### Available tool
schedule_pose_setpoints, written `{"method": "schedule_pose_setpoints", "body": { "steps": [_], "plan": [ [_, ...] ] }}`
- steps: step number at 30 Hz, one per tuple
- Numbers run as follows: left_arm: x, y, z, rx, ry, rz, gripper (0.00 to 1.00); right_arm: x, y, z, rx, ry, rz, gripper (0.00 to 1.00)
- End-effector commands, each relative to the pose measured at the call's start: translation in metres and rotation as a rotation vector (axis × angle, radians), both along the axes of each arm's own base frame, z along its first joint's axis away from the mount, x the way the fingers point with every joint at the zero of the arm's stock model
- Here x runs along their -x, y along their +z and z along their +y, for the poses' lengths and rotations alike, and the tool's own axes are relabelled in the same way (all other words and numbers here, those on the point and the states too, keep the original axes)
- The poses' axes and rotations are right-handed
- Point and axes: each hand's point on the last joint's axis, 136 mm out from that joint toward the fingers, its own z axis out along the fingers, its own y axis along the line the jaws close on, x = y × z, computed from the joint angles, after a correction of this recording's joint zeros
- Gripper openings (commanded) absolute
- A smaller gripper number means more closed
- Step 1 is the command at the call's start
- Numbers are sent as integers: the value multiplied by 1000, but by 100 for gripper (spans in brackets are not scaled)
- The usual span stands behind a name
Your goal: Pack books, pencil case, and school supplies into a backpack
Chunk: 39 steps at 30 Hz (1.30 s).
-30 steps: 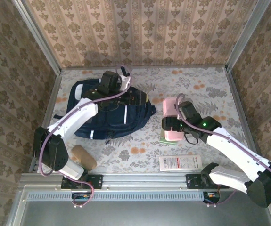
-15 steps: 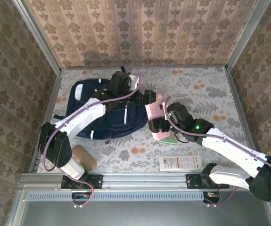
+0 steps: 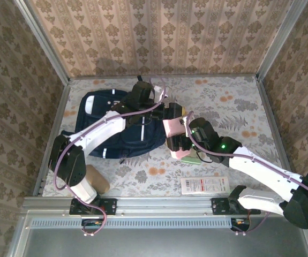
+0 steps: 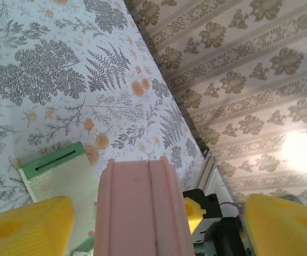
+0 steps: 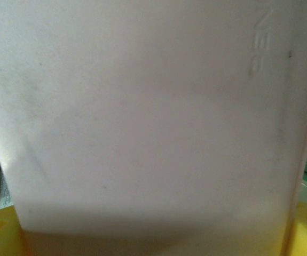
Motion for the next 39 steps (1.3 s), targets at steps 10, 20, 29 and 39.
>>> {"method": "schedule_pose_setpoints", "body": {
  "steps": [10,20,29,39],
  "plan": [
    [6,10,8,65,-7,45,28,-14,20,-3,-20,-64,-74,77],
    [-31,36,53,192,183,71,23,-14,42,-15,-158,-144,-85,100],
    [-69,55,113,402,425,128,23,-32,94,-16,-939,-178,99,100],
    [-70,71,121,485,446,148,24,-61,99,-3,-1267,-212,220,100]
  ]
}}
